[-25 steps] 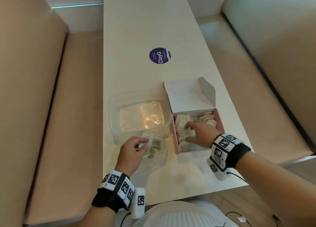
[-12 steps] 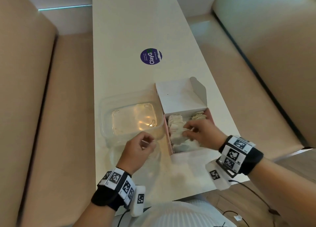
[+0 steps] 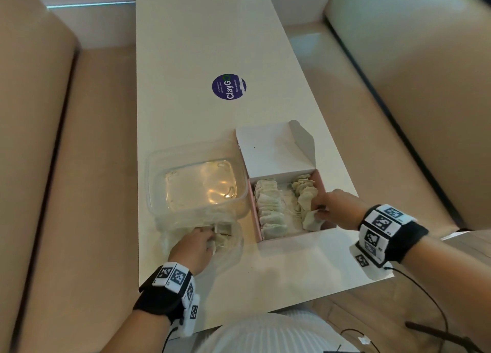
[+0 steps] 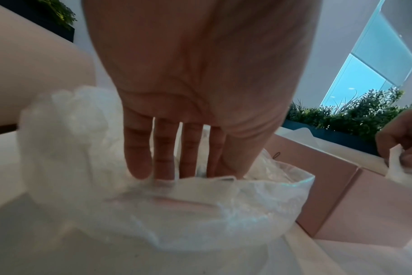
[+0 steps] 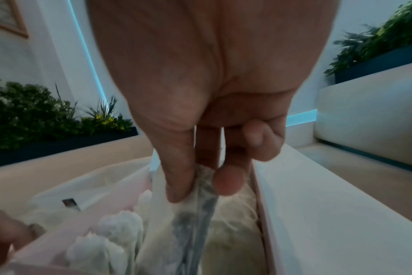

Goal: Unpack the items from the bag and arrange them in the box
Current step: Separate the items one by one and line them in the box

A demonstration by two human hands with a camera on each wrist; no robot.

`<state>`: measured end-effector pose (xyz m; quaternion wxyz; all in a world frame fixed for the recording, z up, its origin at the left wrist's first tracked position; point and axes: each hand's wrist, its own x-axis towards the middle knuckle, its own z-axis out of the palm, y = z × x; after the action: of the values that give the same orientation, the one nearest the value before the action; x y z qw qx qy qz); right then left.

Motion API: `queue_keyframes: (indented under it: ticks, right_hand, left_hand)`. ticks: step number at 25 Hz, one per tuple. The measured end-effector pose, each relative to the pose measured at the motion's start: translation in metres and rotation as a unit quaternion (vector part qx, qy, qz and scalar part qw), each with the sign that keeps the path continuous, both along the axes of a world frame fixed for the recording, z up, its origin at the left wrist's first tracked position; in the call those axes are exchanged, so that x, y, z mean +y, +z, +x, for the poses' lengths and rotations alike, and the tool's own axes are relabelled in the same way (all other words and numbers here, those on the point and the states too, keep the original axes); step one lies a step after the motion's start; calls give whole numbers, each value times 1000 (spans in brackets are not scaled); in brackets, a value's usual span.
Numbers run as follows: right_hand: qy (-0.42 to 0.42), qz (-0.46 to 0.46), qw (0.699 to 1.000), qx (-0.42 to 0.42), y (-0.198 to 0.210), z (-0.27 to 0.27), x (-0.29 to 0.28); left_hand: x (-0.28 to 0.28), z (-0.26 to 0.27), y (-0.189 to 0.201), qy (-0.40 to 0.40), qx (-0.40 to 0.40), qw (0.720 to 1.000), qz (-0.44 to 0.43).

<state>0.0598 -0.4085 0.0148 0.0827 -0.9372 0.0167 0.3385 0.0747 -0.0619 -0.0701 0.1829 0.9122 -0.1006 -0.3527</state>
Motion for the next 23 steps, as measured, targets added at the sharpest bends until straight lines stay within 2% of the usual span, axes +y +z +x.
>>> queue_keyframes:
  ticks: [4, 8, 13, 15, 19, 23]
  right_hand:
    - [46, -56, 997, 40, -15, 7, 7]
    - [108, -118, 987, 32, -24, 6, 7]
    - [148, -173, 973, 49, -30, -2, 18]
    - [132, -172, 975, 41, -30, -3, 18]
    - [55, -113, 991, 35, -27, -3, 5]
    - [-62, -56, 996, -34, -23, -7, -17]
  left_hand:
    - [-3, 4, -6, -16, 3, 1000, 22]
    - [-10, 8, -6, 0, -13, 1000, 26]
    - [-26, 11, 0, -9, -37, 998, 41]
    - [-31, 14, -2, -11, -39, 998, 40]
    - [-33, 14, -7, 3, -49, 999, 22]
    - [-29, 8, -4, 30, -68, 997, -15]
